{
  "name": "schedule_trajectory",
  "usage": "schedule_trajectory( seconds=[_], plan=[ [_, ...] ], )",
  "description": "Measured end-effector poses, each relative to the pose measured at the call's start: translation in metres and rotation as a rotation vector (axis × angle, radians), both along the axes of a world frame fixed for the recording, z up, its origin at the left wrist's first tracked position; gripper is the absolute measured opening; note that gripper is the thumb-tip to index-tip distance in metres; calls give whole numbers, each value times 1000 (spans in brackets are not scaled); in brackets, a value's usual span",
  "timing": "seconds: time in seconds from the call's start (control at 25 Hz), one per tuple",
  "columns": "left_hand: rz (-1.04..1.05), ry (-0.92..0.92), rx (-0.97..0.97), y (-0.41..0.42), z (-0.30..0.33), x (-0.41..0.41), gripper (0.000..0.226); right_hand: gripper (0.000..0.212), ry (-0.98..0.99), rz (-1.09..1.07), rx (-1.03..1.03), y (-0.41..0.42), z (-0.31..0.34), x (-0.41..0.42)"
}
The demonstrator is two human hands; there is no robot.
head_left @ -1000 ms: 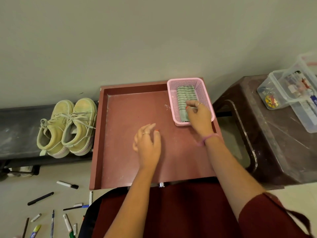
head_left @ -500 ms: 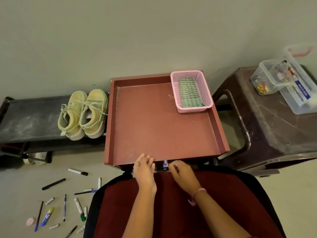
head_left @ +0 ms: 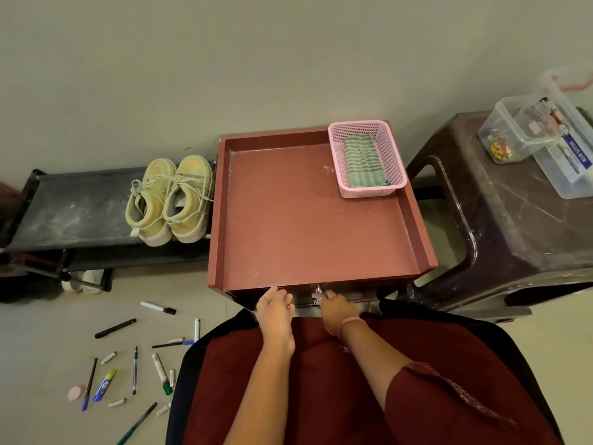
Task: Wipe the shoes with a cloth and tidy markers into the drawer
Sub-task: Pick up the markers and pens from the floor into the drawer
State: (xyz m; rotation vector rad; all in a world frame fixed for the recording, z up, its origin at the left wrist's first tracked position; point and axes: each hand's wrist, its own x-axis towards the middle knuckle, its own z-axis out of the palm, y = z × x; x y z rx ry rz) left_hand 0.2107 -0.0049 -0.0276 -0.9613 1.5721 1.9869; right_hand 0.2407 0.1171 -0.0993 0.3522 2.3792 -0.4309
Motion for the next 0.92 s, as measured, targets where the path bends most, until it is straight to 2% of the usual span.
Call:
schedule_trajectory(
  seconds=[0.28,0.36,0.48,0.56,0.6,0.68,0.8,0.92],
  plan=[
    [-446,124,-302,5,0,26,37,65,-37,16,-40,-7,9,31],
    [-548,158,-345,4,0,32,42,58,-9,-76,-114,-8,16,44],
    [-655,259,-434,-2,5,35,44,36,286,-329,-167,-2,35,69],
    [-735,319,-518,-6,10,33,45,29,555,-400,-113,9,46,81],
    [-801,340,-563,-8,12,33,45,29,628,-400,-72,15,50,85],
    [-976,373,-659,-11,13,37,45,33,588,-375,-21,24,55,88],
    [-1277,412,-860,-14,10,44,42,34,365,-265,-42,26,49,95],
    [-1427,452,-969,-19,3,51,41,37,330,-227,-54,27,43,100]
  ],
)
